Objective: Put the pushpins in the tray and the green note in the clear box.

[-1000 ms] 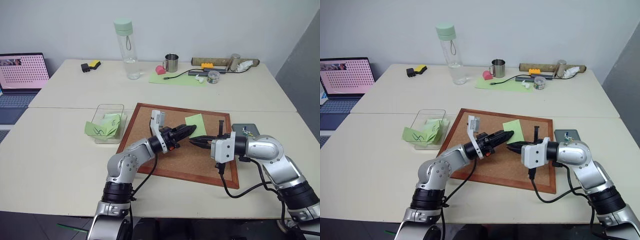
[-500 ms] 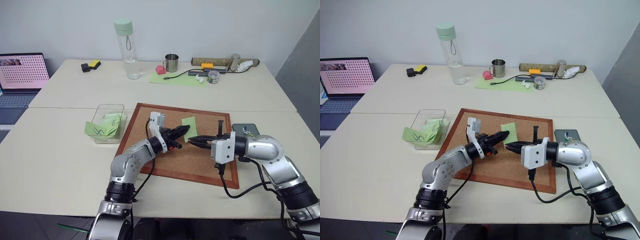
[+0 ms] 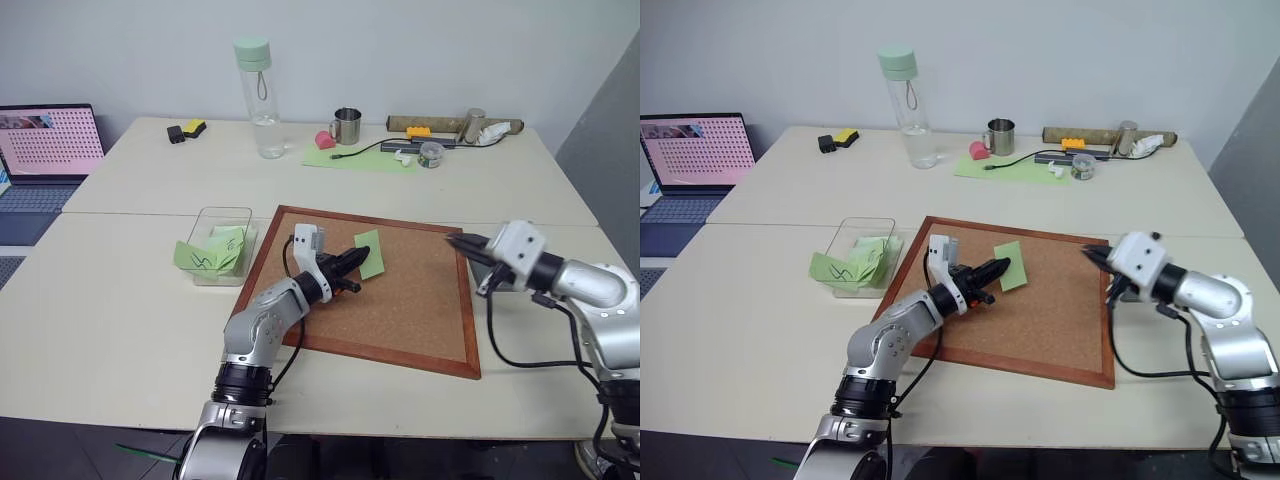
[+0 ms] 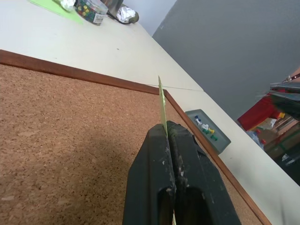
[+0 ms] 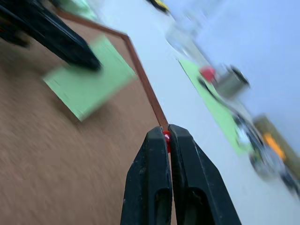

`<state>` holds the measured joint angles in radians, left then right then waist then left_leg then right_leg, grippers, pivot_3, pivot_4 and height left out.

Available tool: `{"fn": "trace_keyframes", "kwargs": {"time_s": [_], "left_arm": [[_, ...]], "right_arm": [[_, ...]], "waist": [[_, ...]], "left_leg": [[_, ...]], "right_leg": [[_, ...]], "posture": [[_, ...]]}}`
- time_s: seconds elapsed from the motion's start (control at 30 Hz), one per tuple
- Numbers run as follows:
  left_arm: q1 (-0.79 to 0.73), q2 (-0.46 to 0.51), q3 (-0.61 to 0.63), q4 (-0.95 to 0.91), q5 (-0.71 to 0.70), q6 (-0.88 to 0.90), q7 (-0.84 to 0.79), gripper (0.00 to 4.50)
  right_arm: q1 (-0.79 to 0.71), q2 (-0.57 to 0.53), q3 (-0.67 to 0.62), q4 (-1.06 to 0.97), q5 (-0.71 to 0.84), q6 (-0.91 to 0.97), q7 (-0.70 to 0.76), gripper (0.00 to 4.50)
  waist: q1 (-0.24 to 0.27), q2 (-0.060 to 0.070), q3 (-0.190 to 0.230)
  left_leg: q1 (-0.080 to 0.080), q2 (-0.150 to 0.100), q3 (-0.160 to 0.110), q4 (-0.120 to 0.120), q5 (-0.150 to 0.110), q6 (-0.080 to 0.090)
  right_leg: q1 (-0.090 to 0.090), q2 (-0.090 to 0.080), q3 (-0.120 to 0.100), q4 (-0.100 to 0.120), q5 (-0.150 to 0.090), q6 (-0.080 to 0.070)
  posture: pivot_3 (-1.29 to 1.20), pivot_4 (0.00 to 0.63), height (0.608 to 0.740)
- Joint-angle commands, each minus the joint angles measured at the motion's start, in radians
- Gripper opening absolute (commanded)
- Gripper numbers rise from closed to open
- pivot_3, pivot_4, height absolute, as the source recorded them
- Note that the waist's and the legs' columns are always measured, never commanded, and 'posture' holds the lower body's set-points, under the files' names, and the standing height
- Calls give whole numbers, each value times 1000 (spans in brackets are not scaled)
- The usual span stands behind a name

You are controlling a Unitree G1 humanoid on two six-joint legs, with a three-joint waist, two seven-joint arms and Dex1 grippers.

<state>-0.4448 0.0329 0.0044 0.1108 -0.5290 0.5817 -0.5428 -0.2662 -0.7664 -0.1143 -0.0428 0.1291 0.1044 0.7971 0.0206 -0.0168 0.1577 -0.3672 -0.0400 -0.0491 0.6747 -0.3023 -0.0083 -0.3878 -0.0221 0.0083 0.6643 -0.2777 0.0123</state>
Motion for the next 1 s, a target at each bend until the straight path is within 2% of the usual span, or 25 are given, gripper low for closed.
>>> {"fn": "trace_keyframes", "kwargs": {"time_s": [0.03,0.27,0.33,0.37,0.5,0.8,0.93,1.0], "left_arm": [[-7,4,-14,-40,7,-20,-13,26],[-7,7,-32,-54,23,-31,-18,26],[-5,9,-36,-59,26,-31,-20,0],[-5,10,-37,-60,28,-32,-20,0],[-2,16,-43,-63,34,-34,-20,0],[-8,23,-40,-80,35,-35,-15,0],[-2,61,-29,-194,37,-21,5,0],[17,87,8,-296,5,20,41,0]], "right_arm": [[16,-24,-58,55,-11,132,-65,0],[-5,0,-50,152,-18,252,-128,0],[-9,4,-49,162,-16,270,-135,458],[-11,4,-50,165,-13,281,-138,530],[-17,5,-54,169,-9,302,-146,1519],[-20,-1,-61,120,14,308,-136,3446],[-23,-41,-45,72,18,220,-64,4140],[-33,-58,-25,38,33,175,5,4140]], "waist": [[1,0,0],[-3,0,0],[-2,0,0],[-2,0,0],[-2,0,0],[-2,0,0],[-4,1,1],[-6,1,1]], "left_leg": [[0,0,0,0,0,0],[0,0,1,0,0,0],[0,0,1,0,0,0],[0,0,1,0,0,0],[0,0,1,0,0,0],[0,0,1,0,0,0],[0,0,1,0,0,0],[-1,0,1,0,0,0]], "right_leg": [[0,0,0,0,0,0],[0,0,0,1,0,0],[0,0,0,1,0,0],[0,0,0,1,0,0],[0,0,0,1,0,0],[0,0,0,1,0,0],[0,0,0,0,0,0],[-1,0,0,1,0,0]], "posture": [[0,150,740],[0,150,740],[0,150,740],[0,150,740],[0,150,740],[0,150,740],[0,150,740],[0,150,740]]}}
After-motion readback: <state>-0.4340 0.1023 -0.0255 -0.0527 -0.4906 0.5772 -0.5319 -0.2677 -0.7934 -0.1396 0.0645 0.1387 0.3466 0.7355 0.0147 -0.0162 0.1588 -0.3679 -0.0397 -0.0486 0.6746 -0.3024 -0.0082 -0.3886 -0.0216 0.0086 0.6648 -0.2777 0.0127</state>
